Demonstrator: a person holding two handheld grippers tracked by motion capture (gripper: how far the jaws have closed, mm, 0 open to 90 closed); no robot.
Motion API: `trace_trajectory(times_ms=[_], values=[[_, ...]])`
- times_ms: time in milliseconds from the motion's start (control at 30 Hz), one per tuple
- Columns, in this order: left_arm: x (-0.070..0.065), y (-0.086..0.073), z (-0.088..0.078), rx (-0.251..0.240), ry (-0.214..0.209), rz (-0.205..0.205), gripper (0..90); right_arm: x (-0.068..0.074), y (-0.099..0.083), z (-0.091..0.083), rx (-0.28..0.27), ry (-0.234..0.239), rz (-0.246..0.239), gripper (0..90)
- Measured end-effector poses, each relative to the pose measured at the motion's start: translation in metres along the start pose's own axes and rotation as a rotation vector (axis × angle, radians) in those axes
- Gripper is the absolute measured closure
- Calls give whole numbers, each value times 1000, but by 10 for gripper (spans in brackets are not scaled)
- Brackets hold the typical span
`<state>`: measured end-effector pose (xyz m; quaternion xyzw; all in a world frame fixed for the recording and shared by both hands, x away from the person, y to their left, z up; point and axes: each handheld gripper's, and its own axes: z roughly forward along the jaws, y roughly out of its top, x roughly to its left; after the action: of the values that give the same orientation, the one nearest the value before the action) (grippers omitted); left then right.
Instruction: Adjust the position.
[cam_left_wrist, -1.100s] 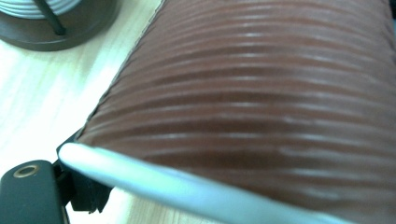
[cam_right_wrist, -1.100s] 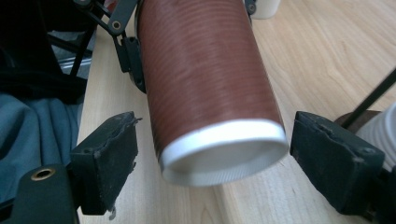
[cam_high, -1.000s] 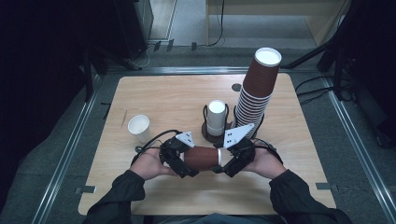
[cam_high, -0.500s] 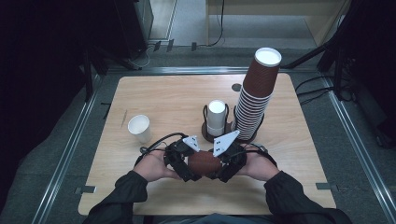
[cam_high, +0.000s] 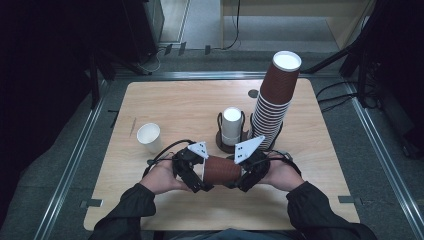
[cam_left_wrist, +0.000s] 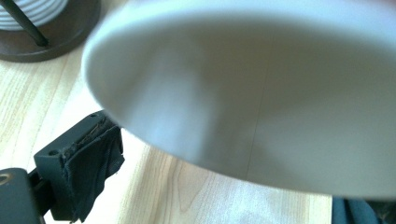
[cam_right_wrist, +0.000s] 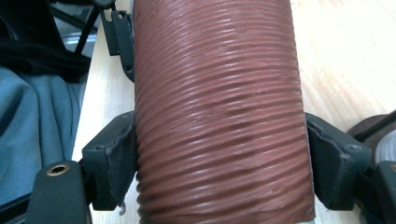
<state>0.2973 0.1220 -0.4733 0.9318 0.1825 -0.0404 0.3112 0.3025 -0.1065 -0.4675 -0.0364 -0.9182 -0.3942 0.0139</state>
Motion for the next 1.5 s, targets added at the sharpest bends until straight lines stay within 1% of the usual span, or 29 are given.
trace_trajectory(times_ms=[67,100,133,167,200,233,300,333,367,400,433,467,500,533,600,667,733,800,867,900,967,1000,1100,1200,1267,1367,1400,1433,1500], values=[[1,-1,-3,-26,-1,-7,9,-1,-1,-4,-15,-5,6,208],[1,-2,-6,-41,6,-6,9,-1,-1,-5,-20,-11,5,207],[2,-3,-7,-61,-1,-18,9,-2,-2,-8,-35,-17,4,207],[3,-4,-9,-71,-3,-21,9,-3,-3,-10,-45,-16,13,206],[3,-4,-11,-80,4,-23,9,-3,-3,-12,-61,-18,15,206],[4,-5,-12,-96,3,-35,9,-4,-3,-13,-77,-26,10,206],[4,-6,-16,-128,18,-40,9,-5,-4,-17,-102,-27,25,206],[4,-7,-17,-135,12,-40,9,-6,-4,-19,-117,-30,35,206],[4,-7,-18,-156,15,-41,9,-6,-4,-20,-126,-32,38,206],[5,-7,-19,-170,11,-47,9,-6,-5,-22,-142,-36,40,206],[6,-7,-21,-182,-8,-53,9,-6,-5,-23,-151,-40,41,206],[6,-7,-21,-197,-15,-58,9,-7,-5,-24,-162,-41,39,206],[7,-7,-22,-213,-32,-66,9,-7,-5,-25,-169,-40,38,206],[7,-7,-22,-220,-39,-71,9,-7,-5,-25,-180,-41,32,206],[7,-6,-22,-245,-56,-82,9,-7,-5,-24,-196,-26,27,206],[6,-4,-22,-263,-71,-80,8,-5,-4,-21,-190,-24,17,206],[5,-3,-22,-273,-89,-83,9,-4,-3,-18,-187,-22,7,206],[4,-1,-21,-280,-99,-85,9,-3,-2,-15,-182,-24,0,206],[4,-1,-20,-286,-110,-97,9,-2,-1,-13,-185,-23,-4,206],[4,-1,-20,-299,-126,-99,9,-1,-1,-12,-188,-21,-4,206],[4,-1,-21,-308,-134,-94,42,0,0,-10,-188,-25,-10,206],[4,-1,-22,-316,-132,-100,74,0,0,-9,-188,-30,-9,207],[4,-1,-24,-311,-137,-97,95,-1,0,-10,-201,-30,-12,209],[4,0,-22,-282,-126,-92,116,-1,0,-8,-177,-26,-7,210],[4,1,-22,-265,-119,-88,125,0,0,-6,-154,-29,7,206],[6,0,-24,-263,-125,-95,130,0,2,-5,-144,-31,42,184],[6,-1,-25,-267,-117,-95,131,-1,2,-5,-139,-15,66,143],[7,-2,-28,-269,-120,-98,132,-1,2,-5,-137,-8,75,138],[8,-3,-31,-273,-113,-94,133,-2,2,-7,-130,-5,92,137]])
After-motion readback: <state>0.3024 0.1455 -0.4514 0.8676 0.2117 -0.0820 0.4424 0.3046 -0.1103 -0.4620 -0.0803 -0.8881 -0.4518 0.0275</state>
